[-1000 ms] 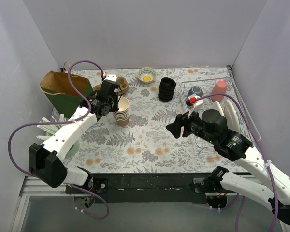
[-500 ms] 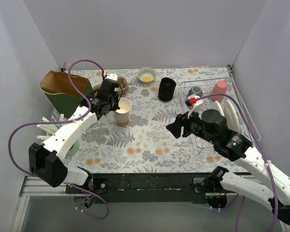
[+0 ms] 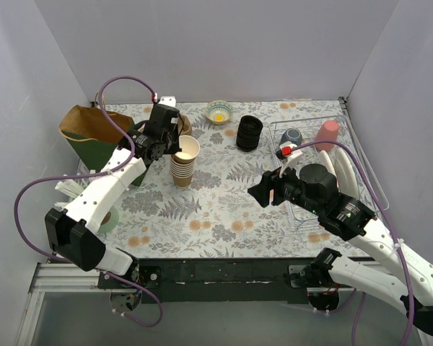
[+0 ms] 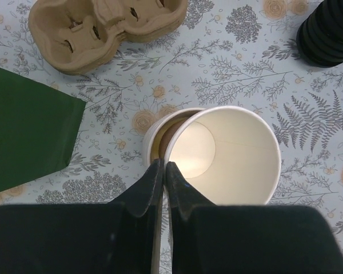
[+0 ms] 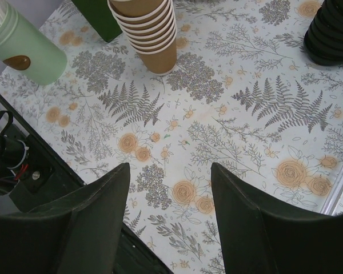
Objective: Pack the takeout coffee
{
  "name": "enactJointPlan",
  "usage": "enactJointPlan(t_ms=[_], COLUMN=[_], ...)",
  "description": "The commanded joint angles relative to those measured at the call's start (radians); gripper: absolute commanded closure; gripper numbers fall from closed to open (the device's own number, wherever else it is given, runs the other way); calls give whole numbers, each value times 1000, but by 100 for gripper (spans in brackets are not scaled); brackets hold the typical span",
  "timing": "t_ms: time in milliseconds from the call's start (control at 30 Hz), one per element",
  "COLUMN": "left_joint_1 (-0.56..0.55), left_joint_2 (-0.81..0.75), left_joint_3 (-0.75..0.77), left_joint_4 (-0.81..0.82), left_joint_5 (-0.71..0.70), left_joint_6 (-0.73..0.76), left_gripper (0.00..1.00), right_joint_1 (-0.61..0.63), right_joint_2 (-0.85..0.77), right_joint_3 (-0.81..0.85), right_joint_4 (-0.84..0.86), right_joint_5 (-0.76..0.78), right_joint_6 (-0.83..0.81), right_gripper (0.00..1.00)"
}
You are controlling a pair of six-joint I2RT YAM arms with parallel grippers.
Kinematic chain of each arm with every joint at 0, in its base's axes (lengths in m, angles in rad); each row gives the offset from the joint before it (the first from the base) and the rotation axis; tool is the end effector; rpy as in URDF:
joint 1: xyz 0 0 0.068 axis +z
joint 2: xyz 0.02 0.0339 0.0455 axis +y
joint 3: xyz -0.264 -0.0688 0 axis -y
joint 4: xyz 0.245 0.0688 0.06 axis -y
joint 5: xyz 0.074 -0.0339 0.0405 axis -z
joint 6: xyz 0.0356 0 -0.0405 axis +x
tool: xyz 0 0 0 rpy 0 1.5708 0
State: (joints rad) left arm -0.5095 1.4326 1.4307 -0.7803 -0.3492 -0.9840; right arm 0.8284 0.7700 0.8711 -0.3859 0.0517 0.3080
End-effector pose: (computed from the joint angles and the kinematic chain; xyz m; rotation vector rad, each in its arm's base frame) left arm 0.2722 -0.1381 0.3588 -0.7091 2.2098 -0.3545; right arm 0.1185 0.1265 0.3509 -0.4583 1.8660 0.7327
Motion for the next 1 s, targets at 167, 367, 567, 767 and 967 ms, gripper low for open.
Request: enactJointPlan(t_ms=[167,367,567,767,967], left_joint_1=[5,5,0,-99,-184], left_joint_2=[-17,-29,-116,-156,-156], left_joint_3=[195,286,189,-44,-199], left_joint_4=[-89,-123,-57,26,87], left_joint_5=[39,126,410,464,423], left_joint_6=[-33,-35,-90,-142,-173], left_gripper=[100,100,100,100,100], right_joint_1=[-3,-3,-3,-3,-3], right_joint_2=[-8,-12,-26,-66,-107], right_joint_3=[31,39,34,2,-7], right_joint_4=[48,48,30,12,-11], right_joint_5=[-4,-9,79,157,241], right_joint_6=[-9,3,8,35,59], right_gripper=[34,34,34,34,34])
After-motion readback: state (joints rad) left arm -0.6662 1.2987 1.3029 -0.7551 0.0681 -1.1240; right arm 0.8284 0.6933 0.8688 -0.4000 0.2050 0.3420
